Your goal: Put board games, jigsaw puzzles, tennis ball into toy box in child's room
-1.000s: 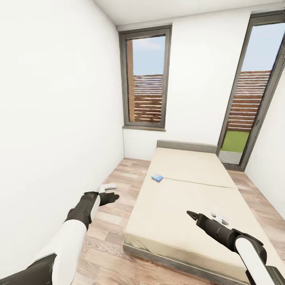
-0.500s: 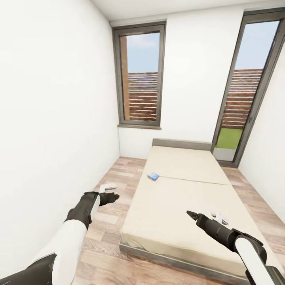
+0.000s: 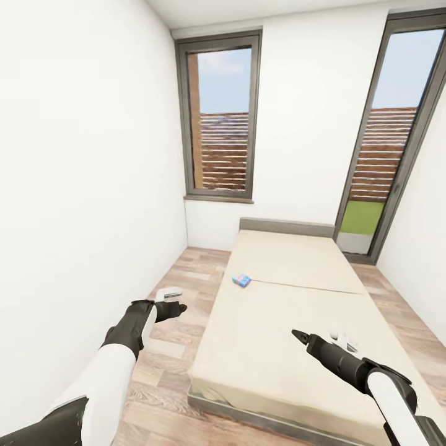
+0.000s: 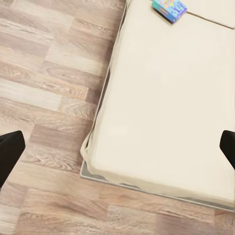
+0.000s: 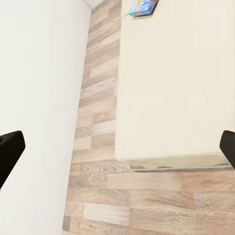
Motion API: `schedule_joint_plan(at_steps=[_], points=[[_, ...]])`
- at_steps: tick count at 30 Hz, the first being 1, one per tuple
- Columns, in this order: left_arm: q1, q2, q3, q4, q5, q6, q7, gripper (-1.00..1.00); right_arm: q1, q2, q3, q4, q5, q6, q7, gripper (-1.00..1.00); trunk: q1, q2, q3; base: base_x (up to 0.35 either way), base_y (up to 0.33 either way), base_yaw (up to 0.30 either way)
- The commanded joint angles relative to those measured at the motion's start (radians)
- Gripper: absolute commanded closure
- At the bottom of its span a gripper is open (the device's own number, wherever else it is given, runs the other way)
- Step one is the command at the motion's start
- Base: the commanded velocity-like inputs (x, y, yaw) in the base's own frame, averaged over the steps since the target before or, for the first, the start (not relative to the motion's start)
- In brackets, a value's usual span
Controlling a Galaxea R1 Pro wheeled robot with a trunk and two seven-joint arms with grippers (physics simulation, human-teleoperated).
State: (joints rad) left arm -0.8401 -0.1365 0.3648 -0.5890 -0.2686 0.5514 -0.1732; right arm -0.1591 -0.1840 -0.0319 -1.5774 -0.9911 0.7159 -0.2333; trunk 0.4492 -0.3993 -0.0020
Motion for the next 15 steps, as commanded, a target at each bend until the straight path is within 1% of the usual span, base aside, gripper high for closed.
schedule_joint_plan(at_steps=[1,12,15], points=[[-0.001,-0.002,0.008,-0.002,-0.011,0.004,-0.008,-1.0,0.0,0.0,0.0,-0.001,-0.011,0.003,-0.009,-1.0,0.001,-0.001,-0.001,0.218,0.058,0.0],[-0.001,-0.002,0.008,-0.002,-0.011,0.003,-0.009,-1.0,0.0,0.0,0.0,-0.001,-0.011,0.002,-0.009,-1.0,0.001,-0.001,-0.001,0.247,0.079,0.0],[-0.001,-0.002,0.008,-0.002,-0.011,0.003,-0.009,-1.0,0.0,0.0,0.001,-0.001,-0.011,0.002,-0.008,-1.0,0.001,-0.001,0.0,0.255,0.085,-0.064]])
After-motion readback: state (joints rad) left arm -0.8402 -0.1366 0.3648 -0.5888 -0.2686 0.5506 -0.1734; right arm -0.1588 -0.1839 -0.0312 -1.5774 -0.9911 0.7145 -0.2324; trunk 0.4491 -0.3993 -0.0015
